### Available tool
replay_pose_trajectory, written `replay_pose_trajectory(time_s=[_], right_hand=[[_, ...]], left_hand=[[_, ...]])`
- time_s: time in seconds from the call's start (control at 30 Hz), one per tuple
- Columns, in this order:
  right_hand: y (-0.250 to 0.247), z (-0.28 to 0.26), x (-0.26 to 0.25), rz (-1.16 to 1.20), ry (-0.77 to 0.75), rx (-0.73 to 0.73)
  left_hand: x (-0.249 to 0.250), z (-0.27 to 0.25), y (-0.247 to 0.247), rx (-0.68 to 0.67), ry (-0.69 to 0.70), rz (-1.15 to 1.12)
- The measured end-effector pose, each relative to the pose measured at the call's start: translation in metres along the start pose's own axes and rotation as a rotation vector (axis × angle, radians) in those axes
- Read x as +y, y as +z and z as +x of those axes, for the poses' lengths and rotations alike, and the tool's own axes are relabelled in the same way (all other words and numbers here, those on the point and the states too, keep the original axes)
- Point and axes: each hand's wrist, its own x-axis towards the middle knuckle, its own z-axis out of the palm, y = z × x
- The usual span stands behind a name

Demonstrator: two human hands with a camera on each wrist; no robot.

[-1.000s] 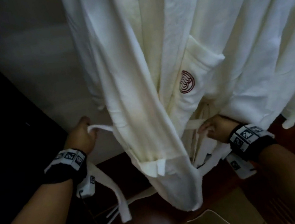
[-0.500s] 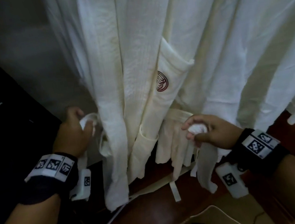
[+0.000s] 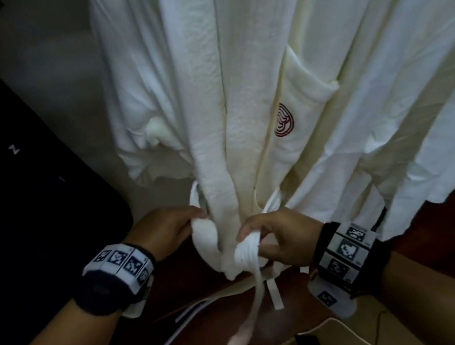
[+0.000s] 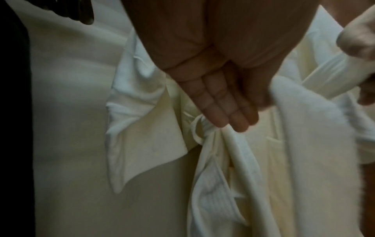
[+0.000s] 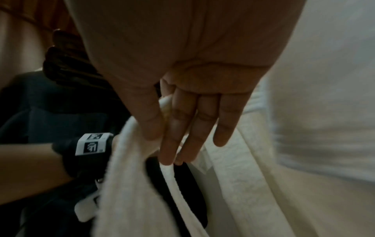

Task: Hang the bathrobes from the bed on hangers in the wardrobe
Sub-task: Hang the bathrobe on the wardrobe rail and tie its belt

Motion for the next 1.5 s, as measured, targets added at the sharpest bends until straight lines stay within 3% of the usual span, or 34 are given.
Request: replay_pose_trajectory(time_s=[0.1,0.17,0.3,0.43,0.53,0.6,0.67,0.73,0.8,0.87,0.93,1.0,1.13,1.27,1.37,1.43,1.5], right_hand=[[-0.002,0.006,-0.010,-0.093,-0.005,-0.054],[-0.004,0.010,-0.015,-0.135,-0.009,-0.096],[-0.005,0.012,-0.011,-0.147,0.004,-0.075],[-0.012,0.008,0.006,-0.205,0.037,-0.033],[-0.018,0.004,0.015,-0.316,0.159,0.027],[-0.014,0.001,0.019,-0.323,0.283,0.118],[-0.001,-0.003,0.027,-0.161,0.376,0.253],[0.014,-0.006,0.030,0.251,0.412,0.318],[0.027,-0.008,0.027,0.753,0.435,0.278],[0.033,-0.009,0.024,0.969,0.450,0.231],[0.025,-0.009,0.019,0.942,0.399,0.209],[0.003,-0.009,0.013,0.939,0.290,0.218],[-0.064,-0.007,-0.014,1.159,0.107,0.229],[-0.129,0.010,-0.053,1.215,-0.145,0.221],[-0.158,0.032,-0.079,1.102,-0.283,0.347],[-0.159,0.053,-0.088,1.008,-0.322,0.483],[-0.143,0.073,-0.087,0.808,-0.268,0.523]], left_hand=[[0.017,0.020,0.003,-0.095,-0.099,0.144],[0.030,0.030,0.009,-0.103,-0.157,0.067],[0.048,0.038,0.035,-0.149,-0.231,-0.375],[0.051,0.029,0.060,-0.260,-0.226,-0.659],[0.051,0.019,0.075,-0.293,-0.332,-1.053],[0.056,0.014,0.076,-0.238,-0.348,-1.153],[0.061,0.014,0.074,-0.193,-0.254,-1.096],[0.064,0.015,0.068,-0.159,-0.188,-1.075],[0.064,0.017,0.062,-0.120,-0.167,-1.098],[0.064,0.020,0.056,-0.044,-0.196,-1.103],[0.061,0.023,0.050,0.075,-0.249,-1.068],[0.051,0.027,0.048,0.182,-0.278,-0.883],[0.021,0.022,0.061,0.184,-0.372,-0.455],[0.001,0.009,0.083,0.138,-0.388,-0.380],[-0.003,-0.001,0.089,0.144,-0.323,-0.335],[-0.002,-0.008,0.085,0.103,-0.312,-0.373],[0.003,-0.013,0.076,0.073,-0.308,-0.466]])
